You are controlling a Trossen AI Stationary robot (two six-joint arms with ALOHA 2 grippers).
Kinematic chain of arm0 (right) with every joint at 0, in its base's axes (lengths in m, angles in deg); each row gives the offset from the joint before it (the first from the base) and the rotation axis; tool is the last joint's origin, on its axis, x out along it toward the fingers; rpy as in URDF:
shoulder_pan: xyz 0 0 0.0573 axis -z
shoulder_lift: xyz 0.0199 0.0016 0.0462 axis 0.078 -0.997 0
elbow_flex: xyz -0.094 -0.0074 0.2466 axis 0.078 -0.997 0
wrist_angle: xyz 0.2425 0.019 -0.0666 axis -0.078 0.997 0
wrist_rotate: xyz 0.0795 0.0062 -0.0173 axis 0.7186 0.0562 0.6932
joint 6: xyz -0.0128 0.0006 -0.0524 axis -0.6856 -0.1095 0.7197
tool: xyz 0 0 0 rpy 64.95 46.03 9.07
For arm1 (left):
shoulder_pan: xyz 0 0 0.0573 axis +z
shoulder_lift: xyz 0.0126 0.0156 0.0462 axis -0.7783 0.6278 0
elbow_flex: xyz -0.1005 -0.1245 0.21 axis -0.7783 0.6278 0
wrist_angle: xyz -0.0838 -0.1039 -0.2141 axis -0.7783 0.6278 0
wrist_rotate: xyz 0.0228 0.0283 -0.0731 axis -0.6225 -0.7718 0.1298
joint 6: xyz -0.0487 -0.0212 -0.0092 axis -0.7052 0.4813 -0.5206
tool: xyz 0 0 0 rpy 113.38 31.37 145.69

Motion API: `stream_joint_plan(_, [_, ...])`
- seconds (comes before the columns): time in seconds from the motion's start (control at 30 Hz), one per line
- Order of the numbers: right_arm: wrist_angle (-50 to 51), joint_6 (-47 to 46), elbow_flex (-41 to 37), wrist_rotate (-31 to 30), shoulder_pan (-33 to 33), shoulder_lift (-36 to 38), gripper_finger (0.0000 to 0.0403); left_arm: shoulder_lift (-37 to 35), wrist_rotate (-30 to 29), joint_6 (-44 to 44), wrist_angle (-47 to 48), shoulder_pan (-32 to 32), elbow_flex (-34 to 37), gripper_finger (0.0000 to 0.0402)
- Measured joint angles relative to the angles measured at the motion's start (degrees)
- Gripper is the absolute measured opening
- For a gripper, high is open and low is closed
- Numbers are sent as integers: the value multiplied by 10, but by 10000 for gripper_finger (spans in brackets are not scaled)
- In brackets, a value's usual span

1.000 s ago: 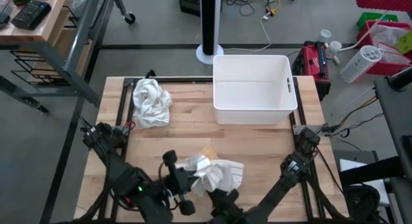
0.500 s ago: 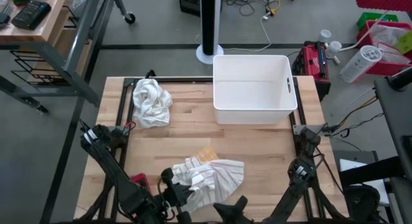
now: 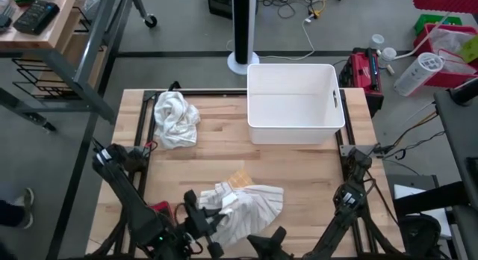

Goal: Fold towel
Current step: Fold the white kitchen towel

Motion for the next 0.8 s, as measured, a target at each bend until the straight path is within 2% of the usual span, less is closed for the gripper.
stream_joint_plan(0.1, [-3,-2,0,-4,1,0,4,-5,-20,77,-1,6,-58,7])
stream_joint_plan(0.27, [-17,-17,8,-18,1,0,19,-4,-22,201,-11,14,-154,7])
stream_joint_plan(0.37, [-55,-30,15,-18,4,1,44,-4,-22,257,-13,18,-200,7])
stream_joint_plan(0.47, [-94,17,16,-23,9,1,80,-4,-22,290,-13,19,-233,7])
stream_joint_plan(0.7, [-181,119,17,-129,13,1,167,-4,-18,301,-10,19,-231,7])
stream_joint_plan(0.8, [-193,124,17,-138,13,1,192,-4,12,297,-10,19,-210,7])
